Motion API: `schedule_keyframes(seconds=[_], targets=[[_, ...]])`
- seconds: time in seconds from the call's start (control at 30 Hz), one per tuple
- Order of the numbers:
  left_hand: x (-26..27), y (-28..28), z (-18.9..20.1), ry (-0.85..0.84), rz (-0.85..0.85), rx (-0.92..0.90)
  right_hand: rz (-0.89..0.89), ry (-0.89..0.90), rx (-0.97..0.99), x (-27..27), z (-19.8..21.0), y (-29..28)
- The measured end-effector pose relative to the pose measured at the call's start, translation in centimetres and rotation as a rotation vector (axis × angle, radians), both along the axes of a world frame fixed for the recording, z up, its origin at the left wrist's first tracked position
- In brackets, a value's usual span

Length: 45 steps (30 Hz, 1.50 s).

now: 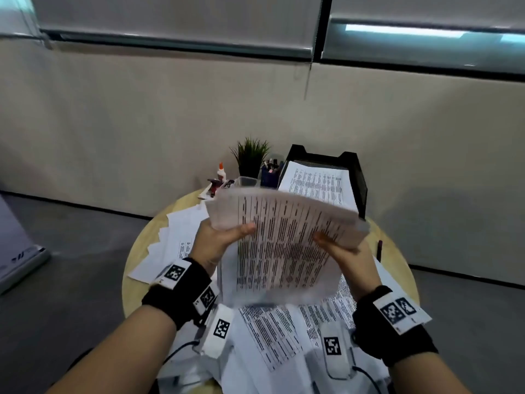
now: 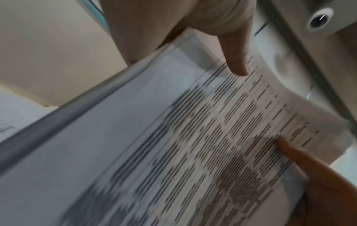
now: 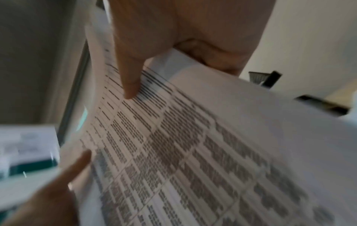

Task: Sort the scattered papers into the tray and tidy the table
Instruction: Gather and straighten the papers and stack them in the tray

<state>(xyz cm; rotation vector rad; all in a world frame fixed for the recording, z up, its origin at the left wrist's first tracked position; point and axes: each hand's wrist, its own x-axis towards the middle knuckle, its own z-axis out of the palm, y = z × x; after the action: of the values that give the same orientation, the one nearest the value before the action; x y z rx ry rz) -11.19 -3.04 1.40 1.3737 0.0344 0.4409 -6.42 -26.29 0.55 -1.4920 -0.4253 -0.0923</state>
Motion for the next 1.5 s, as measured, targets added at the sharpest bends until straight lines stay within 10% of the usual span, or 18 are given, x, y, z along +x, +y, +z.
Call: schedule_keyframes(seconds=[0.73,1.5], targets=[[1.4,-1.4,-1.2,0.079,0.039,-0.023,-0.022,0.186,0.042,-1.0,-1.3,1.0],[0.8,-0.6,-1.5,0.113,-0.119,0.07,-0.146,-0.138,0.191,-1.8,3.2,0.0]])
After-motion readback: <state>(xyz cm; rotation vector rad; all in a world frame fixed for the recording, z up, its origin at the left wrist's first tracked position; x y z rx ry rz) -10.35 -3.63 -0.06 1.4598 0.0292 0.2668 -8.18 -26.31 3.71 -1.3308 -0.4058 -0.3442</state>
